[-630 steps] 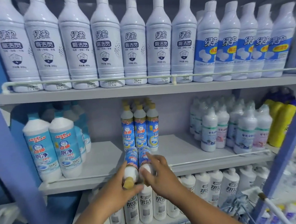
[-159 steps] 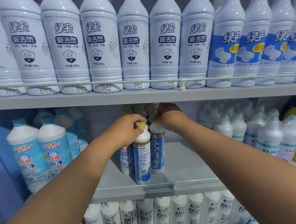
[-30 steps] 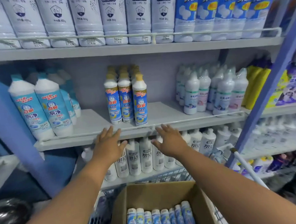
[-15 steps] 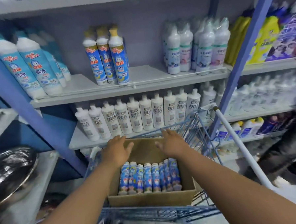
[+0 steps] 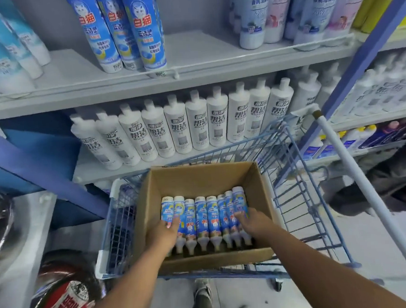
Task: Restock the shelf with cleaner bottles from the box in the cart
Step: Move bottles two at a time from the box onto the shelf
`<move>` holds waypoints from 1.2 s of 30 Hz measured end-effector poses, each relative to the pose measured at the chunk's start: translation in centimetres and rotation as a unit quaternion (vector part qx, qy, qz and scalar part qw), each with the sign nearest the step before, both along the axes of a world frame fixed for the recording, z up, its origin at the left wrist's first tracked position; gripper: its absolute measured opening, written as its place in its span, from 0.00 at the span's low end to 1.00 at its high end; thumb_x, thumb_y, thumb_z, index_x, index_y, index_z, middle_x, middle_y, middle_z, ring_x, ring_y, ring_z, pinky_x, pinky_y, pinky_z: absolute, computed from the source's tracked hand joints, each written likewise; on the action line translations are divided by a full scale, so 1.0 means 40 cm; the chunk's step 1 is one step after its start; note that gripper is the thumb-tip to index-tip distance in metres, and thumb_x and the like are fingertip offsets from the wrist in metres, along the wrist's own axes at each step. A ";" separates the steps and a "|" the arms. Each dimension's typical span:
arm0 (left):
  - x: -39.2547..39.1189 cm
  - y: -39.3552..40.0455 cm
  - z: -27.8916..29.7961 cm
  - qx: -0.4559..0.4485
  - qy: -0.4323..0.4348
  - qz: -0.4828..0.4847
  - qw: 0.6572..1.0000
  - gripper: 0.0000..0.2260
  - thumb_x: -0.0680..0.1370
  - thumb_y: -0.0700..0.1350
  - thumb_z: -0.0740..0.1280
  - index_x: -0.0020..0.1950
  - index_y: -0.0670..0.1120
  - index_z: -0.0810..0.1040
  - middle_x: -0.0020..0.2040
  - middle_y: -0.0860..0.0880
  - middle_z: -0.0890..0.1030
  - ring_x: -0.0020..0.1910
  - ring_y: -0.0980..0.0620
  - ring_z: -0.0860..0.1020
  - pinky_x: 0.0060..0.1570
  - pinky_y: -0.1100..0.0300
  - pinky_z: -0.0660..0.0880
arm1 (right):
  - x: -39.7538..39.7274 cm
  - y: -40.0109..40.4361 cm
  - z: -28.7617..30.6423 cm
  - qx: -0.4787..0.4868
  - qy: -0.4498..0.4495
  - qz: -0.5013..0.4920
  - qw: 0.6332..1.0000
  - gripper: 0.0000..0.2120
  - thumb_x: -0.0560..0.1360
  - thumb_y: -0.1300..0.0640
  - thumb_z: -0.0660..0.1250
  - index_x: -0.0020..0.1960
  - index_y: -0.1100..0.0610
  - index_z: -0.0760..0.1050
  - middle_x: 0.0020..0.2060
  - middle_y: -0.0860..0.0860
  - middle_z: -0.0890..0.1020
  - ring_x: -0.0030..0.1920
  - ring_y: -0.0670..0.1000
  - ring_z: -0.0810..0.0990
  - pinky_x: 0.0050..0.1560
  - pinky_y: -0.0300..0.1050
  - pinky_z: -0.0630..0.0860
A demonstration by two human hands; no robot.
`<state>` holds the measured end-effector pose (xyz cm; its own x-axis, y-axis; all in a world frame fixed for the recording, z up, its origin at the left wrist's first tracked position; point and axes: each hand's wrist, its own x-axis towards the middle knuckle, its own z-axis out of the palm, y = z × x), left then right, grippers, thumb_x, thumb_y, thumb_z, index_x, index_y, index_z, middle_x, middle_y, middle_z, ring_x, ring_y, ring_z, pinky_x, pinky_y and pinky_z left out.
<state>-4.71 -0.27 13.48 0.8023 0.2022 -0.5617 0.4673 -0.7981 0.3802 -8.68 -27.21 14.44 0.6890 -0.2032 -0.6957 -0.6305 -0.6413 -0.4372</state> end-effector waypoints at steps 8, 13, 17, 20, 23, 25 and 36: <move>0.069 0.046 -0.204 -0.179 0.155 0.257 0.937 0.28 0.77 0.65 0.63 0.63 0.43 0.79 0.57 0.43 0.81 0.54 0.44 0.79 0.59 0.51 0.75 | 0.028 0.017 -0.193 0.104 0.128 -0.251 0.954 0.30 0.75 0.34 0.63 0.56 0.62 0.79 0.54 0.59 0.82 0.53 0.60 0.80 0.57 0.50 0.77; 0.086 0.037 -0.319 -0.265 0.204 0.388 0.859 0.30 0.77 0.66 0.62 0.73 0.50 0.69 0.71 0.48 0.73 0.69 0.45 0.71 0.64 0.50 0.66 | 0.051 0.029 -0.261 0.123 0.157 -0.369 0.908 0.22 0.76 0.43 0.69 0.60 0.60 0.77 0.56 0.58 0.79 0.59 0.60 0.77 0.57 0.51 0.72; 0.045 0.073 -0.545 -0.222 0.187 0.439 0.850 0.41 0.69 0.75 0.62 0.75 0.52 0.66 0.76 0.49 0.68 0.71 0.48 0.68 0.71 0.45 0.62 | 0.057 0.012 -0.384 0.146 0.169 -0.425 0.877 0.38 0.65 0.32 0.72 0.66 0.56 0.77 0.60 0.58 0.80 0.60 0.61 0.78 0.66 0.60 0.72; 0.081 0.022 -0.446 -0.198 0.184 0.475 0.838 0.31 0.79 0.63 0.61 0.75 0.44 0.67 0.75 0.43 0.69 0.71 0.45 0.68 0.71 0.49 0.63 | 0.038 -0.020 -0.492 0.163 0.166 -0.447 0.864 0.43 0.60 0.33 0.77 0.67 0.57 0.76 0.60 0.59 0.80 0.60 0.62 0.78 0.66 0.62 0.72; 0.093 0.014 -0.503 -0.192 0.175 0.484 0.836 0.26 0.84 0.56 0.57 0.75 0.40 0.66 0.75 0.40 0.67 0.73 0.45 0.66 0.70 0.54 0.62 | -0.007 -0.065 -0.645 0.170 0.158 -0.489 0.841 0.61 0.43 0.19 0.71 0.66 0.56 0.76 0.60 0.57 0.80 0.60 0.61 0.78 0.67 0.62 0.71; 0.100 0.011 -0.524 -0.173 0.163 0.495 0.836 0.25 0.83 0.57 0.58 0.74 0.42 0.68 0.74 0.41 0.69 0.71 0.44 0.68 0.68 0.53 0.64 | 0.032 -0.038 -0.584 0.166 0.173 -0.502 0.831 0.49 0.60 0.21 0.67 0.68 0.55 0.73 0.64 0.56 0.78 0.63 0.60 0.76 0.68 0.61 0.69; 0.115 0.006 -0.554 -0.192 0.138 0.517 0.822 0.23 0.79 0.54 0.67 0.70 0.43 0.72 0.67 0.42 0.75 0.65 0.41 0.73 0.62 0.47 0.69 | 0.099 0.022 -0.558 0.094 0.171 -0.514 0.835 0.27 0.77 0.47 0.71 0.70 0.59 0.71 0.65 0.58 0.76 0.64 0.61 0.74 0.64 0.56 0.72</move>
<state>-0.12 -0.02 -8.69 0.1442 0.4613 -0.8754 0.9314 0.2354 0.2775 -4.71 -26.31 -7.88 -0.0280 -0.4312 -0.9018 -0.9141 0.3761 -0.1514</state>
